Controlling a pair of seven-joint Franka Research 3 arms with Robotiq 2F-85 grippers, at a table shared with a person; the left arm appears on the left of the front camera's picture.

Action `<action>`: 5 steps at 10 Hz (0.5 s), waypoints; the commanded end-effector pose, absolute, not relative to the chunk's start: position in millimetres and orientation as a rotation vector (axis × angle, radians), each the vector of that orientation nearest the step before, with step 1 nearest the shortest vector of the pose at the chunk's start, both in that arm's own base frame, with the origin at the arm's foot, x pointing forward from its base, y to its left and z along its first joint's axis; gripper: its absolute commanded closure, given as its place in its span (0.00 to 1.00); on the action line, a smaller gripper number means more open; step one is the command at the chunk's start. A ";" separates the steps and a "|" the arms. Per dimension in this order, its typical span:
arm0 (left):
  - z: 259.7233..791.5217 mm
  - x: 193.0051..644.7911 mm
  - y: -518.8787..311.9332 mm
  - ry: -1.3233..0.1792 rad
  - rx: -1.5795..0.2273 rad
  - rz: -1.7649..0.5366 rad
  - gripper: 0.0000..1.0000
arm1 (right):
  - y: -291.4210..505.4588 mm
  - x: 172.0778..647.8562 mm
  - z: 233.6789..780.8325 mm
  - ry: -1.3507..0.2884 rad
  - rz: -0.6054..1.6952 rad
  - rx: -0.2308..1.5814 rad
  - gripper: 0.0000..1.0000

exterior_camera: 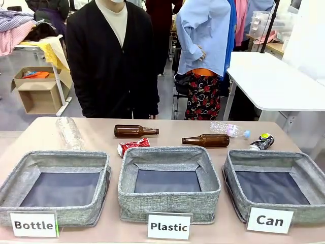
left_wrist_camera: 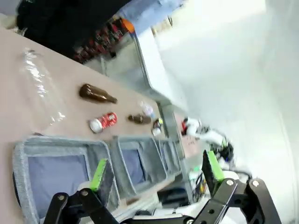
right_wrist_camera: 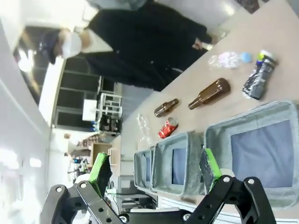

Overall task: Sort the can waste into the basket.
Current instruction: Pick up the can waste from the table and place it in the right Fabric basket.

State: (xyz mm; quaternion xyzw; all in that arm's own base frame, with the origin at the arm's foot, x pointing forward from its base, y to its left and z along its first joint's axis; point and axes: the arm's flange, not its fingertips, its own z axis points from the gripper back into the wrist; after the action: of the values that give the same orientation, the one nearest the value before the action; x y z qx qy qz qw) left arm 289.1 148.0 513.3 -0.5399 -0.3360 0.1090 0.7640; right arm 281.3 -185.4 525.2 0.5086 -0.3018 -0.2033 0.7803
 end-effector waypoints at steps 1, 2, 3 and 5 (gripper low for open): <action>449.4 250.0 73.0 -0.756 -1.146 0.346 0.00 | -135.3 248.9 468.8 -0.669 -0.421 1.104 0.00; 451.1 258.2 67.4 -0.760 -1.140 0.361 0.00 | -185.4 281.3 525.2 -0.652 -0.439 1.099 0.00; 501.7 295.4 155.9 -0.737 -1.174 0.317 0.00 | -185.4 281.3 525.2 -0.652 -0.439 1.099 0.00; 501.7 295.4 155.9 -0.737 -1.174 0.317 0.00 | -185.4 281.3 525.2 -0.652 -0.439 1.099 0.00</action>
State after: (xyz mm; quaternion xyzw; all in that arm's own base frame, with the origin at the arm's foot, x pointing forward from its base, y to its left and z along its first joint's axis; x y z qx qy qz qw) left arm 298.6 151.9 499.0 -0.5365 -0.3280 0.1609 0.7607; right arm 281.7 -181.5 522.5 0.5065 -0.2906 -0.2134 0.7832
